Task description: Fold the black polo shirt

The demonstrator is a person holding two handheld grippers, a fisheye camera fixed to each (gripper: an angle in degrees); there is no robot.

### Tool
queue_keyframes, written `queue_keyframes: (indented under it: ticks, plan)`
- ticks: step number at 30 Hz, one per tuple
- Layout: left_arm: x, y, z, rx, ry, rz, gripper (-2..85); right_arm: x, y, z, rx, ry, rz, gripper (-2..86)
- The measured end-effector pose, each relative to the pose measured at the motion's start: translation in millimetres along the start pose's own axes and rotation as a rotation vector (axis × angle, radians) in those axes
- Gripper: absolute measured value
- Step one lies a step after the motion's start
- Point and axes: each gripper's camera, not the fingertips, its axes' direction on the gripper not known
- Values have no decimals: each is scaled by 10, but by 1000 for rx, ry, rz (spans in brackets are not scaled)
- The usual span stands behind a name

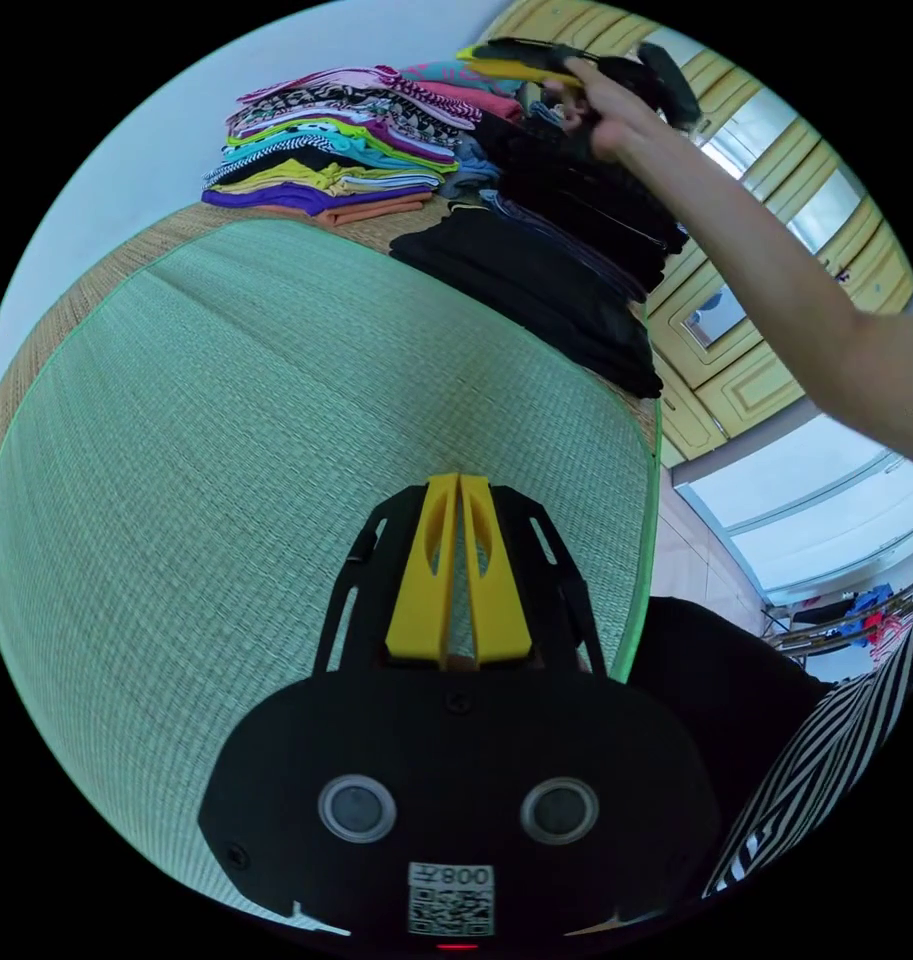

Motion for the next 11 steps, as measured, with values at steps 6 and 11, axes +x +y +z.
queue_keyframes:
  ticks: [6, 11]
  plan:
    - [218, 18, -116, -4, -1, 17, 3, -389, -899, 813, -63, 72, -79, 86]
    - [298, 28, -242, -7, 34, 9, 3, -557, -1551, 1483, -152, 96, -121, 91]
